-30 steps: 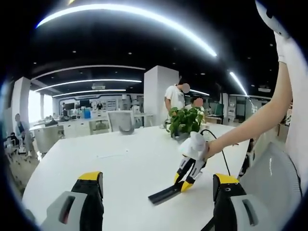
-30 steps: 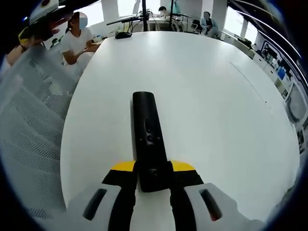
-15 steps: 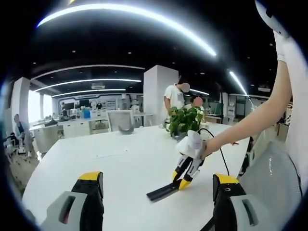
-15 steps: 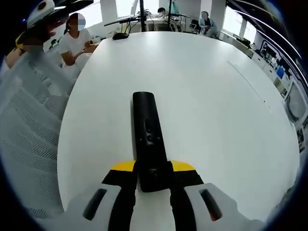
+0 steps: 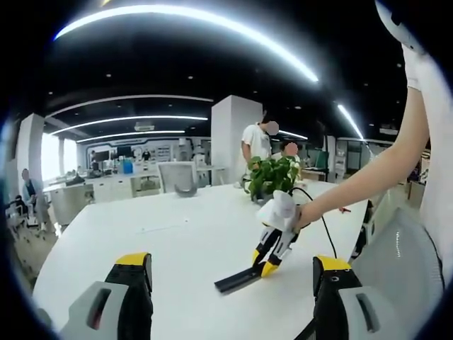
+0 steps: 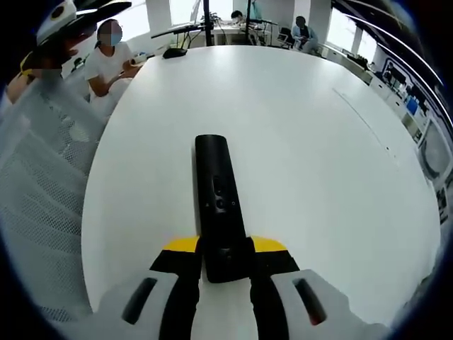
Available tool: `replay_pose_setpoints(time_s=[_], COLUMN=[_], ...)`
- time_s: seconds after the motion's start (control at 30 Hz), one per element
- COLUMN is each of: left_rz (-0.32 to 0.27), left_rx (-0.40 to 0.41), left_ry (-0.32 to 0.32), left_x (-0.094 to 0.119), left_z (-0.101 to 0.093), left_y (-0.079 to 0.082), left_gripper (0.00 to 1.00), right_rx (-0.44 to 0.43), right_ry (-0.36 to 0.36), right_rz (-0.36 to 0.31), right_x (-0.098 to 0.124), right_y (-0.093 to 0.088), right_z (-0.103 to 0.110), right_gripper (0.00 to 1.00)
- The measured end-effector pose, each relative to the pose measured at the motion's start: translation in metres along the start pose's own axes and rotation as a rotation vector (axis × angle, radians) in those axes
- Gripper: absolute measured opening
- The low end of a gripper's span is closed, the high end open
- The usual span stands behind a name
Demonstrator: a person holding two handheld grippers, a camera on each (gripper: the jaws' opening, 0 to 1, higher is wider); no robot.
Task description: Press the specified remote control buttons in sequence, fully releasing each button before pressing the next.
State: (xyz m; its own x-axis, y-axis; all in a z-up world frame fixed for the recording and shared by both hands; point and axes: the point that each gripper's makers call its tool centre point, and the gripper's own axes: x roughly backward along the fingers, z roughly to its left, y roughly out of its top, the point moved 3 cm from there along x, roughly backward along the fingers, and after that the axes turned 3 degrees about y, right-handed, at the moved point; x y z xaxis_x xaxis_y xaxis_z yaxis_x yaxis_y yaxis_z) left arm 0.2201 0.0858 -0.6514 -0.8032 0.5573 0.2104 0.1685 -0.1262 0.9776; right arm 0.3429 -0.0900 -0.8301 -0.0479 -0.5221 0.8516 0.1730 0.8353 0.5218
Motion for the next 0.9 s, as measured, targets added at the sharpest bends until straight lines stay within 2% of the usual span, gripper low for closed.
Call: replay_pose_setpoints(time_s=[0.9], left_rz=[0.005], left_rx=[0.001], left_ry=[-0.003], left_x=[0.000], left_z=[-0.001], left_y=[-0.001], left_gripper=[0.99], right_rx=[-0.003], right_ry=[0.002], right_rz=[0.015], right_x=[0.002], right_y=[-0.003], right_z=[-0.016], right_gripper=[0.25])
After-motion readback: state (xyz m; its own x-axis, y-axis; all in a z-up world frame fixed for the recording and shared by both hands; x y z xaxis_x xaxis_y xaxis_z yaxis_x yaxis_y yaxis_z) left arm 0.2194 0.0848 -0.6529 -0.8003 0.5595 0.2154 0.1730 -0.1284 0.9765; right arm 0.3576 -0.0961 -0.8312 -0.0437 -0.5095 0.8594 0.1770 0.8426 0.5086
